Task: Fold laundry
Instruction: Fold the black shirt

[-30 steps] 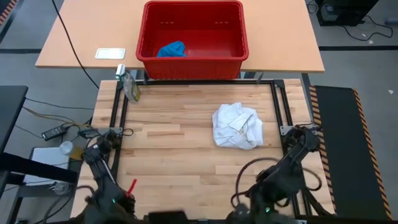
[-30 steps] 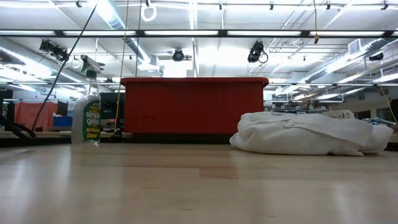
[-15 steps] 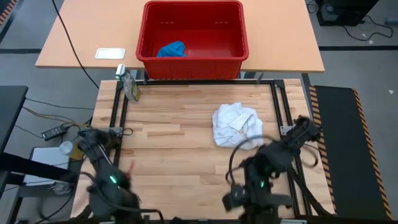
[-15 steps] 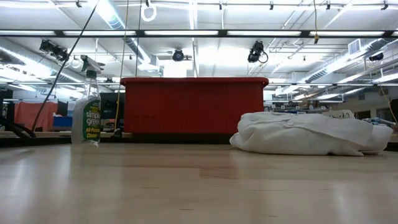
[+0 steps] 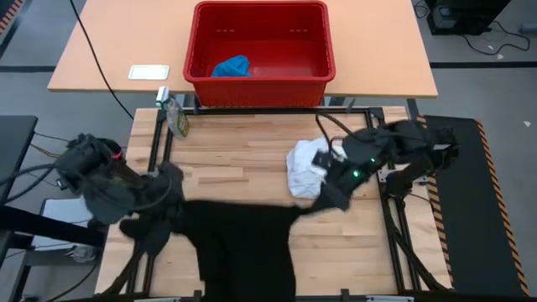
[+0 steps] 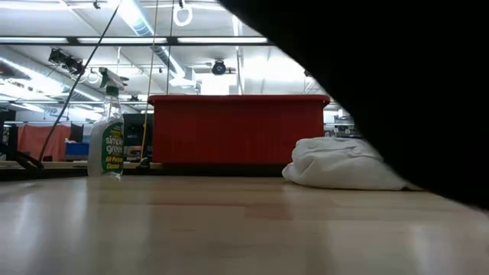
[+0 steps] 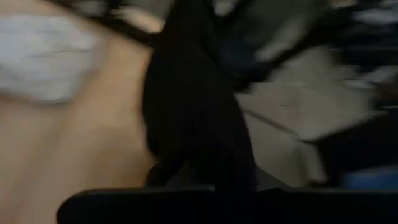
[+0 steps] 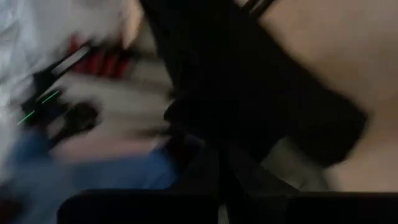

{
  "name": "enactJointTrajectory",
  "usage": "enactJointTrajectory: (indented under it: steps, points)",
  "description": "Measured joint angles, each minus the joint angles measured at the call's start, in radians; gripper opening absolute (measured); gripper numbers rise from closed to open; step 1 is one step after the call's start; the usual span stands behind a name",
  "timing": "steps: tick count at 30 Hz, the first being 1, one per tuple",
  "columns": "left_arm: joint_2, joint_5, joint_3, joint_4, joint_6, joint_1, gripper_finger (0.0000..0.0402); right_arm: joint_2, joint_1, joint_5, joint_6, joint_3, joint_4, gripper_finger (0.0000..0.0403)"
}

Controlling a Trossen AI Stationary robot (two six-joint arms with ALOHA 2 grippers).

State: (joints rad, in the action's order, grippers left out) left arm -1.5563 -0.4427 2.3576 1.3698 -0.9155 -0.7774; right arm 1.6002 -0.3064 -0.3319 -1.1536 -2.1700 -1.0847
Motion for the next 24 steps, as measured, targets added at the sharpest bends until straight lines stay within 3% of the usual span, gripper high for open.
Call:
enactJointTrajectory:
  steps: [5, 9, 24]
  points:
    - [0.060, -0.113, -0.001, 0.110, 0.141, 0.105, 0.0000, -0.045, 0.118, 0.182, 0.090, 0.000, -0.047, 0.0009]
    - [0.078, -0.114, 0.000, 0.148, 0.280, 0.242, 0.0000, -0.040, 0.209, 0.269, 0.206, 0.003, -0.068, 0.0009]
    - [0.102, -0.113, -0.007, 0.203, 0.711, 0.599, 0.0000, 0.032, 0.413, 0.364, 0.529, 0.003, -0.069, 0.0009]
